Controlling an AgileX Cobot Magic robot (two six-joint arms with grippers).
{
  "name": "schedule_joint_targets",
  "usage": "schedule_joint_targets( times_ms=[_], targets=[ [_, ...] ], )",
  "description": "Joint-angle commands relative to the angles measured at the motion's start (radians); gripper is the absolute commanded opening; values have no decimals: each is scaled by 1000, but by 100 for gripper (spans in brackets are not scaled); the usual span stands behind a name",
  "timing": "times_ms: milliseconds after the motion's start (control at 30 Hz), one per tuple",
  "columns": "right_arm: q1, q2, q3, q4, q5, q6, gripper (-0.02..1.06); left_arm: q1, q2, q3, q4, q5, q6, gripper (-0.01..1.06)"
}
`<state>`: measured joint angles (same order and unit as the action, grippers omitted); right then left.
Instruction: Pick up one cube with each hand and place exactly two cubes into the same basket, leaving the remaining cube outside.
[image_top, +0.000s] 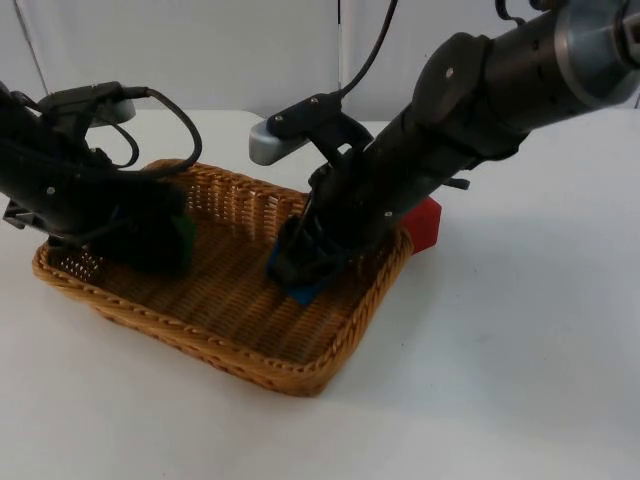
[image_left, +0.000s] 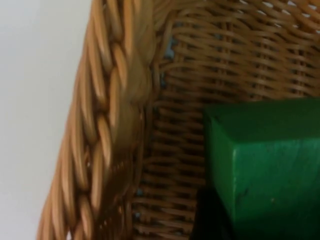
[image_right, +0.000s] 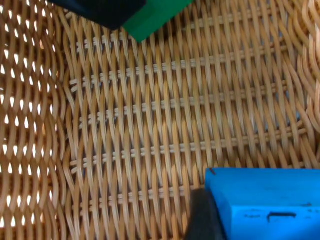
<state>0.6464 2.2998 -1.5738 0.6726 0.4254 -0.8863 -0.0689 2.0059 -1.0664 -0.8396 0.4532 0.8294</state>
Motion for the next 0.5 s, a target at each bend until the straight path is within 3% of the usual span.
schedule_joint_targets(
  times_ms=[0, 33, 67, 267, 467],
  targets=[
    [5, -1, -10, 10, 5, -4, 16, -7, -1, -7, -16, 10, 3, 13],
    [5, -1, -10, 12, 5, -4, 22, -7, -1, -7, -16, 10, 3, 19],
    [5, -1, -10, 12, 5, -4, 22, -7, -1, -7, -16, 10, 3, 19],
    [5, -1, -10, 12, 0, -4, 61, -7, -1, -7, -16, 13, 3, 65],
    [5, -1, -10, 12, -5, -4, 69, -7, -2, -7, -16, 15, 3, 77]
  ],
)
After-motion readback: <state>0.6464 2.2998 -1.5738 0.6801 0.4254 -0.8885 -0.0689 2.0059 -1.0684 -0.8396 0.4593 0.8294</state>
